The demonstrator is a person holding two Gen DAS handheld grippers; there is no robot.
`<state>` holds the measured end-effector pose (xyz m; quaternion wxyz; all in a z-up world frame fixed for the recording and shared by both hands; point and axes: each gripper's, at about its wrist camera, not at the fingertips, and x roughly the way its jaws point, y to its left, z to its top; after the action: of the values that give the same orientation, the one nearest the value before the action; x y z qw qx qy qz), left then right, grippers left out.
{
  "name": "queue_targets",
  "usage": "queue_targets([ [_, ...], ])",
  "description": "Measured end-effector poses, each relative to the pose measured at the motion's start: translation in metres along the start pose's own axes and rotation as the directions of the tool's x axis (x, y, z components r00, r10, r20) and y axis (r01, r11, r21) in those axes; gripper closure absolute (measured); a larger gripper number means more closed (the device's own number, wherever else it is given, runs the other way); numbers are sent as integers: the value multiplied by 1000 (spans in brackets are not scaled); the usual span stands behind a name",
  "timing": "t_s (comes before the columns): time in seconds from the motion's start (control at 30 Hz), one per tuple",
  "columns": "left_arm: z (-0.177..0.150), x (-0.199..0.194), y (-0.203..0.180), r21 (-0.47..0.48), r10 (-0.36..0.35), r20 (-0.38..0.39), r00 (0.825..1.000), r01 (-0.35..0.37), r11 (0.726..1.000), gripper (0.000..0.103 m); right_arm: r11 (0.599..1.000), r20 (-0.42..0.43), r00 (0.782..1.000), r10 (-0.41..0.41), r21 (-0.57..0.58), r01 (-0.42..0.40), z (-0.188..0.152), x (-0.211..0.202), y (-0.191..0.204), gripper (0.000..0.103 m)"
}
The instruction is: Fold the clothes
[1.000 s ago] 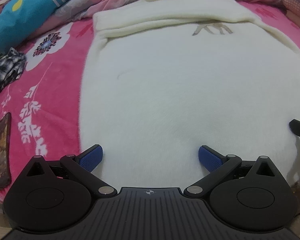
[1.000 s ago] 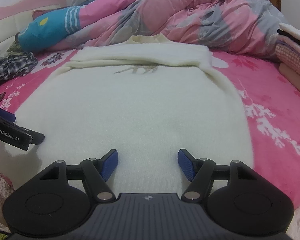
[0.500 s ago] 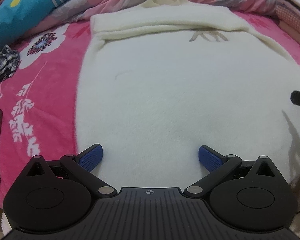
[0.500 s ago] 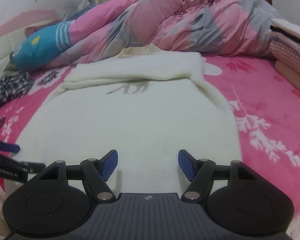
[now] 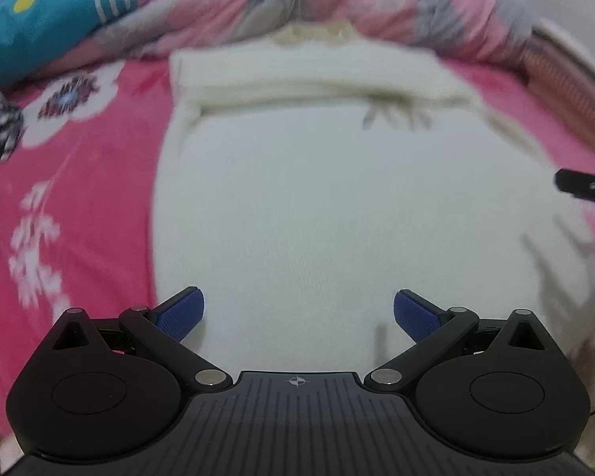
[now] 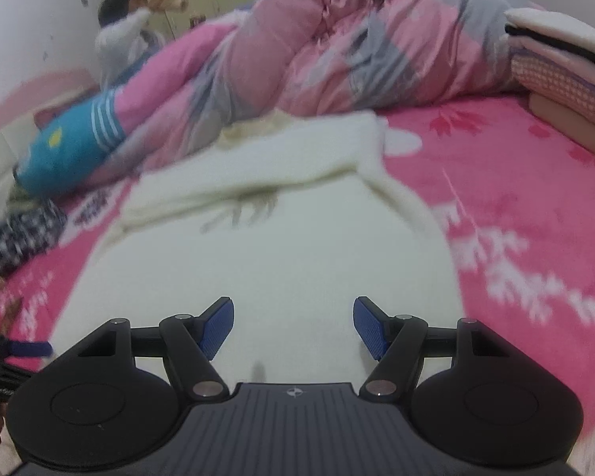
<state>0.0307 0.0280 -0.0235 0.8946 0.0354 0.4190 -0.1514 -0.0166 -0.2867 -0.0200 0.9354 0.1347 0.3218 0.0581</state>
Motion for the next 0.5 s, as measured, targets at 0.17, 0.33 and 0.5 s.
queue_targets([
  [0.17, 60, 6, 12, -2, 38, 172, 984, -38, 999, 0, 996, 84, 995, 51, -77, -45, 55, 22, 8, 34],
  [0.33, 120, 48, 22, -44, 117, 322, 939, -109, 993, 3, 986, 118, 988, 97, -144, -80, 109, 72, 23, 40],
  [0.5, 166, 109, 41, -142, 112, 321, 941, -69, 987, 27, 991, 81, 993, 81, -112, -71, 145, 145, 14, 63],
])
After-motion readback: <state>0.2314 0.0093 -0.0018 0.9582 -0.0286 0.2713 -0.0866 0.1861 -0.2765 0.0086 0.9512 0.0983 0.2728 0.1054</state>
